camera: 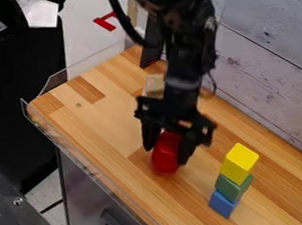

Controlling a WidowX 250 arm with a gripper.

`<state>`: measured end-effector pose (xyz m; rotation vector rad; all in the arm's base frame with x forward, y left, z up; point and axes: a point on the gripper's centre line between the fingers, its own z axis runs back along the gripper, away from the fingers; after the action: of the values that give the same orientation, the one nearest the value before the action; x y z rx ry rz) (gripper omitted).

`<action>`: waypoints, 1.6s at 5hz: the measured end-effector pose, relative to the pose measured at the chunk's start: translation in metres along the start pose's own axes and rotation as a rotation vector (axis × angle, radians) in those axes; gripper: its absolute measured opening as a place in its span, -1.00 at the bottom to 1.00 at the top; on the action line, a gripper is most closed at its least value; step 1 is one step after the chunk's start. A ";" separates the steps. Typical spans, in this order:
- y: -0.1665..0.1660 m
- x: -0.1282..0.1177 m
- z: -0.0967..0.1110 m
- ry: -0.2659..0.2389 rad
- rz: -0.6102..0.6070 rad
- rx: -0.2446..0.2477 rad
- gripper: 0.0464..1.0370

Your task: Put the red hexagon on top of the yellow square block

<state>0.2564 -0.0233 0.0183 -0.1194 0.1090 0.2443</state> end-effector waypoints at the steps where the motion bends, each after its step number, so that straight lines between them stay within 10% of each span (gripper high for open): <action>1: 0.010 0.003 0.050 -0.108 0.054 -0.033 0.38; 2: 0.006 0.007 0.103 -0.225 0.021 -0.038 0.38; 3: -0.007 -0.002 0.120 -0.217 -0.035 -0.038 0.38; 8: -0.083 -0.031 0.094 -0.098 -0.272 -0.022 0.38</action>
<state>0.2561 -0.0982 0.1233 -0.1427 -0.0075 -0.0204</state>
